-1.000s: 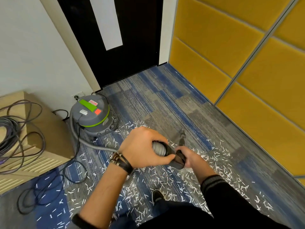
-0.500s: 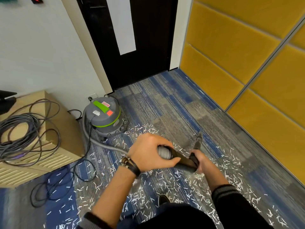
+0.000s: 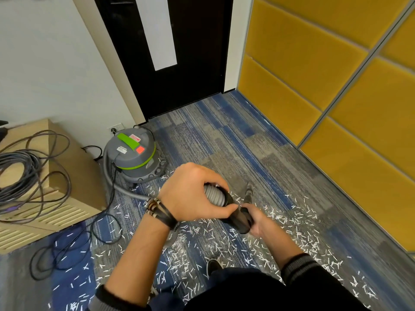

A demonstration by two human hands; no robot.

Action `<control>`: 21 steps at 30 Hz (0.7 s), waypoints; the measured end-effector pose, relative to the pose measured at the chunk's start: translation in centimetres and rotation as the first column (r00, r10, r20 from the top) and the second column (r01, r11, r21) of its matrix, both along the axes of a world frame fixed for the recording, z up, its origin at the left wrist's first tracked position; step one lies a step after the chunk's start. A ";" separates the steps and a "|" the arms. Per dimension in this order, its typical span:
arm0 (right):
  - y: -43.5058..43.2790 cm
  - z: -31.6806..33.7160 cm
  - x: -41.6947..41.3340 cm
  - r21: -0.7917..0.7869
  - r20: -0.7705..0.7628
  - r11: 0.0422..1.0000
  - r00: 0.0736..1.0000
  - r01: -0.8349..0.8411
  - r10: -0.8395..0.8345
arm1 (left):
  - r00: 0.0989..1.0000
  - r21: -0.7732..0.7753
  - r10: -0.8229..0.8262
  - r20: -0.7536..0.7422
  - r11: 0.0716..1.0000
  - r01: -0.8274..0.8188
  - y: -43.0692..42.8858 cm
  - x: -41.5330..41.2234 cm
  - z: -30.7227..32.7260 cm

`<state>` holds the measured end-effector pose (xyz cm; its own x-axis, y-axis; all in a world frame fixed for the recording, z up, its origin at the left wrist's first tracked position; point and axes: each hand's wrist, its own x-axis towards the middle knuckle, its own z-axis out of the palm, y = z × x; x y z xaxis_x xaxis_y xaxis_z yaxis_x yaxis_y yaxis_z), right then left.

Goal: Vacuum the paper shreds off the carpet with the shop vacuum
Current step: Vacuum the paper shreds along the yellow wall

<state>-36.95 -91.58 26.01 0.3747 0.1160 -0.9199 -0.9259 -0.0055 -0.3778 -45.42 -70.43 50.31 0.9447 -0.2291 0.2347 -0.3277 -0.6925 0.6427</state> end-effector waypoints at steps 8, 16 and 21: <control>-3.3 -1.2 -1.8 -0.045 -0.007 0.996 0.997 0.079 -0.079 | 0.995 -0.112 0.033 -0.097 0.993 -0.044 -0.2 -1.0 -2.6; 0.2 0.4 0.2 0.018 0.026 0.999 0.998 0.050 -0.051 | 0.995 -0.082 0.095 0.014 0.992 -0.093 1.2 -1.5 -1.9; -1.8 -0.2 -1.3 -0.030 0.005 0.995 0.995 0.096 -0.096 | 0.995 -0.134 0.057 -0.082 0.989 -0.068 1.5 -1.4 -3.6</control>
<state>-38.27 -93.37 25.82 0.3858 0.0519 -0.9211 -0.9214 0.0719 -0.3818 -46.78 -68.94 46.74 0.9727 -0.1398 0.1851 -0.2318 -0.6139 0.7546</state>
